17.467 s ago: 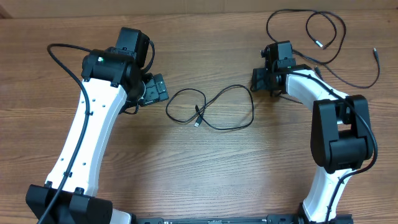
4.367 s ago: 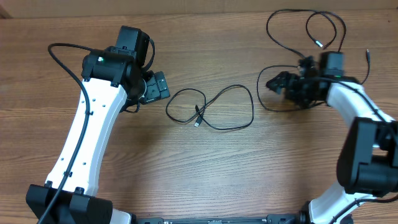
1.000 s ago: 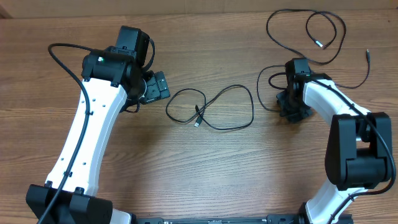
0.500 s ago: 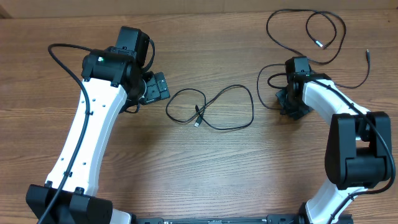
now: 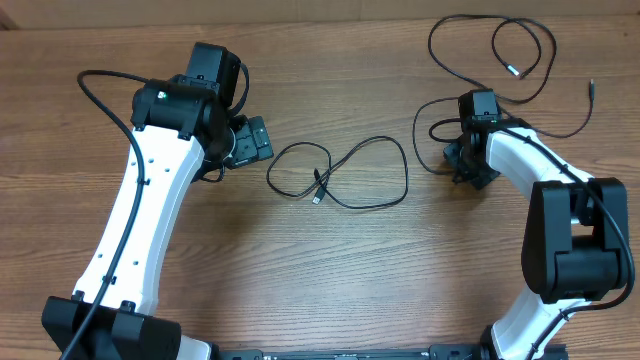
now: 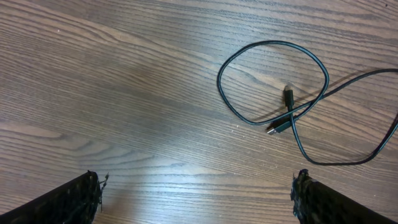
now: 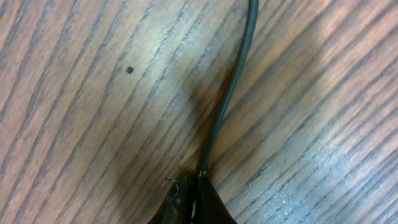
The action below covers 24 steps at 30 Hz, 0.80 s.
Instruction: Untangle cables
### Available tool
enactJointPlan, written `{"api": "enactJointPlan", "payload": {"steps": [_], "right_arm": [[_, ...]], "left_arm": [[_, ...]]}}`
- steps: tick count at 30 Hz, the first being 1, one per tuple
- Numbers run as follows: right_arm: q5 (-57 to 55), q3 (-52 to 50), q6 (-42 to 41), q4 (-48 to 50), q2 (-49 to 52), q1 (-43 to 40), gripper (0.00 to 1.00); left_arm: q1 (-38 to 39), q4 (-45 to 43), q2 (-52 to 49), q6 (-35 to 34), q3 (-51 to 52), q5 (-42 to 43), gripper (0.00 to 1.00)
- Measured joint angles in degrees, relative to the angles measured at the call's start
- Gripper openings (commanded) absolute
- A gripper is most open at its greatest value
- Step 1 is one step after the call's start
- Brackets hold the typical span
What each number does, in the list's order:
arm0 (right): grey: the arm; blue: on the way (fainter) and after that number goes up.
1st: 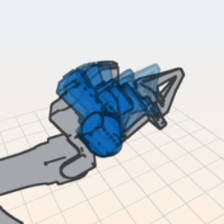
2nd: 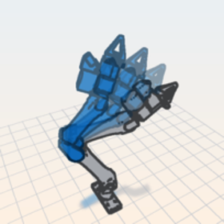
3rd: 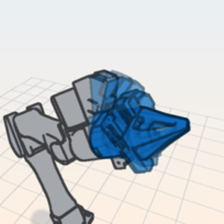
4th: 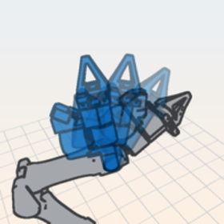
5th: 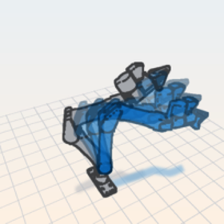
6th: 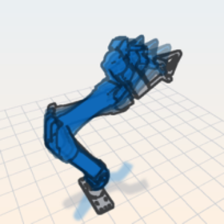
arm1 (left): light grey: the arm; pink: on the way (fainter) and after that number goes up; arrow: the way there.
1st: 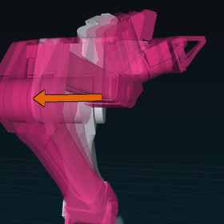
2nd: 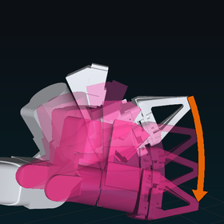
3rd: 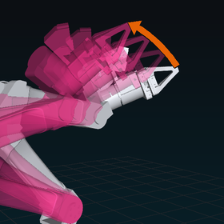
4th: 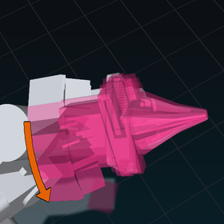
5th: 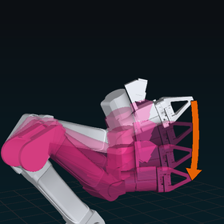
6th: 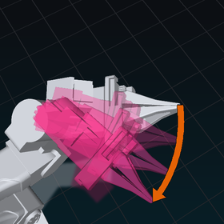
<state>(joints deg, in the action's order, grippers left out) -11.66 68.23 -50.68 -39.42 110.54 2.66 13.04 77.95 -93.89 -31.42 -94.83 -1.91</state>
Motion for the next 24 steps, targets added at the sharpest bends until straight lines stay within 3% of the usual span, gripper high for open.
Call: {"api": "enactJointPlan", "payload": {"steps": [23, 24], "right_arm": [[-0.63, 0.00, 15.65, 2.84, -6.93, 0.00, 0.04], [-0.63, 0.00, 16.00, 3.06, -6.93, 0.00, 0.08]], "left_arm": [[0.00, 0.00, 0.00, 0.00, 0.00, -0.02, 1.00], [0.00, -0.02, 0.00, 0.00, 0.00, -0.02, 1.00]]}}
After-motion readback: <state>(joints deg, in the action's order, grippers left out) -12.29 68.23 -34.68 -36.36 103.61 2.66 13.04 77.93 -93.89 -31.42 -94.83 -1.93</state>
